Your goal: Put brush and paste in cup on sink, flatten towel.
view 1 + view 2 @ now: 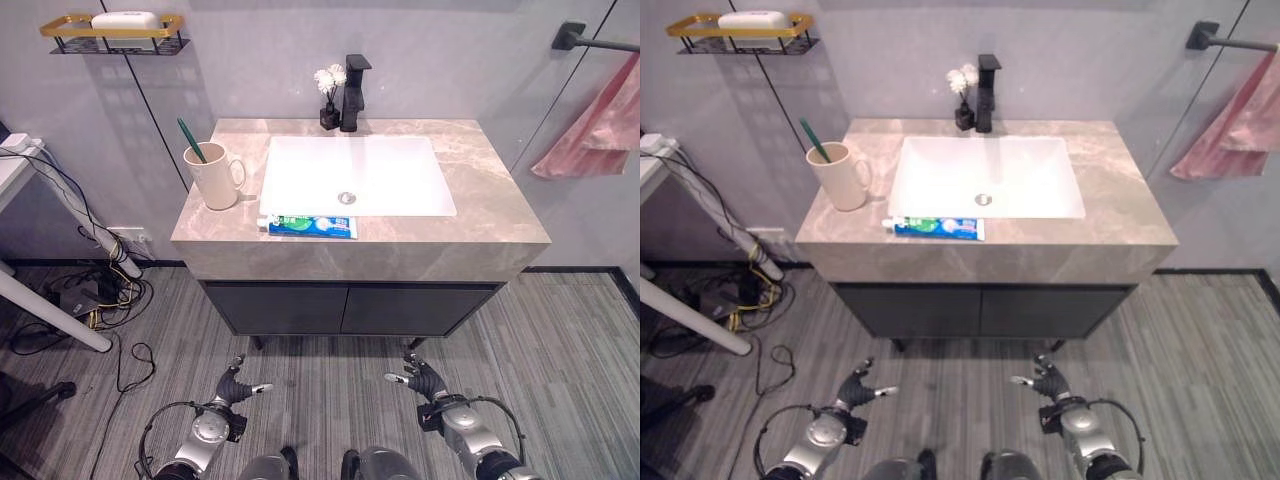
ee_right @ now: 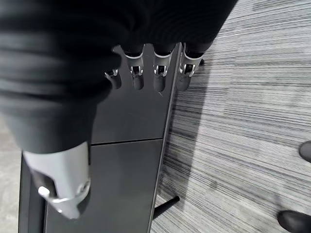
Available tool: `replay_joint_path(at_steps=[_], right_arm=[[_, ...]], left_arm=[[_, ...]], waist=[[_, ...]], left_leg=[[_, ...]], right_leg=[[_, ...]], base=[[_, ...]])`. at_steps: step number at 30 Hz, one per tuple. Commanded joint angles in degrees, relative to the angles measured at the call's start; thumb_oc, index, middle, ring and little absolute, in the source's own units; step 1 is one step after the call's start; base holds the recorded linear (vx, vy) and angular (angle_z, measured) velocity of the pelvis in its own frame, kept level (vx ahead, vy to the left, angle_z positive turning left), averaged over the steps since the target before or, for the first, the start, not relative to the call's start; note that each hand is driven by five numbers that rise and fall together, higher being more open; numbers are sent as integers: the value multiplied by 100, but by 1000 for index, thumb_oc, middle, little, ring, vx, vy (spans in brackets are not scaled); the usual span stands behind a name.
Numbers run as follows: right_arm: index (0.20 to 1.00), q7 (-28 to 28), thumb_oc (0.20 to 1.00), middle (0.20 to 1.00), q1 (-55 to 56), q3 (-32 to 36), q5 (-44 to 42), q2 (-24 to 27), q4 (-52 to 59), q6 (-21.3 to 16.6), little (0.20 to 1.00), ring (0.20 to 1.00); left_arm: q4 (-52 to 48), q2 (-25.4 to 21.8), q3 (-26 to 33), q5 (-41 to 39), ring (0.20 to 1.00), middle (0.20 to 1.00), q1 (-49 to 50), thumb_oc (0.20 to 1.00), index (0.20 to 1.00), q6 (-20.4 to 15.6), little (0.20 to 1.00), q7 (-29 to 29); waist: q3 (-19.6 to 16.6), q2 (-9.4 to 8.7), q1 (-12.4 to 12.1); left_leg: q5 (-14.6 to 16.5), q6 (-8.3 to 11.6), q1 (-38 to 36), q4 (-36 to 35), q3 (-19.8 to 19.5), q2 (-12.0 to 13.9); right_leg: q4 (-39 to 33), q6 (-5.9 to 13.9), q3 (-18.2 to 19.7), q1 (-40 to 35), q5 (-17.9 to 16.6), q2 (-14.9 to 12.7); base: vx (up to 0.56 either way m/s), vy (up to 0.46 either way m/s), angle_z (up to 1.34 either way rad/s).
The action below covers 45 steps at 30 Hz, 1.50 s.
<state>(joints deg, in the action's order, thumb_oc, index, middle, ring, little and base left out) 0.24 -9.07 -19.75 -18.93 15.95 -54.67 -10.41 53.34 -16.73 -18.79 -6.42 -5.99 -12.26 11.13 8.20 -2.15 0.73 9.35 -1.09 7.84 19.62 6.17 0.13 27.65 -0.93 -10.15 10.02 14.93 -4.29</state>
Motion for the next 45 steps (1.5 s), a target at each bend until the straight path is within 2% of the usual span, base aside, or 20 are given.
replay_joint_path(at_steps=[1, 7, 16, 29, 36, 45], right_arm=[[1000, -116, 1000, 1000, 21, 218, -590, -57, 74, -203, 1000, 1000], [1000, -250, 1000, 1000, 131, 259, -441, -111, 47, -272, 1000, 1000], [1000, -271, 1000, 1000, 321, 365, -497, -118, -163, -189, 1000, 1000], [1000, -310, 1000, 1000, 378, 409, -552, -188, -402, -116, 1000, 1000], [1000, -346, 1000, 1000, 448, 372, -434, -161, -343, -67, 1000, 1000], [1000, -333, 1000, 1000, 482, 366, -402, -92, -356, -22, 1000, 1000]], left_arm=[[-24, 21, -2, -124, 1000, 1000, -127, 1000, 1000, -226, 1000, 168], [245, 96, 78, -243, 1000, 1000, -50, 1000, 1000, -270, 1000, 213], [356, 193, 288, -696, 1000, 1000, 202, 1000, 1000, -334, 1000, 132], [452, 241, 292, -715, 1000, 1000, 364, 1000, 1000, -318, 1000, 49], [435, 231, 280, -669, 1000, 1000, 367, 1000, 1000, -274, 1000, 64], [452, 277, 180, -652, 1000, 1000, 288, 1000, 1000, -208, 1000, 59]], waist=[[-83, -65, 6], [-172, -68, 49], [-406, -9, 44], [-561, 85, 25], [-554, 125, 45], [-484, 168, 84]], left_leg=[[180, 201, -48, 406, 87, 413], [106, 236, -274, 184, 201, 435], [-304, 233, -597, -764, 297, 374], [-611, 266, -1002, -1569, 368, 314], [-840, 318, -1182, -2003, 355, 330], [-1039, 443, -1231, -2211, 292, 448]], right_leg=[[-25, 698, 38, -88, -722, -604], [-271, 706, 96, -239, -812, -551], [-1110, 732, 159, -424, -1137, -407], [-1878, 759, 150, -807, -1361, -307], [-2087, 749, 122, -905, -1431, -228], [-2178, 682, 47, -951, -1419, -124]], base=[[0, 0, 0], [28, 5, -4], [11, 1, -5], [8, -1, -3], [9, -10, -1], [16, -68, 4]])
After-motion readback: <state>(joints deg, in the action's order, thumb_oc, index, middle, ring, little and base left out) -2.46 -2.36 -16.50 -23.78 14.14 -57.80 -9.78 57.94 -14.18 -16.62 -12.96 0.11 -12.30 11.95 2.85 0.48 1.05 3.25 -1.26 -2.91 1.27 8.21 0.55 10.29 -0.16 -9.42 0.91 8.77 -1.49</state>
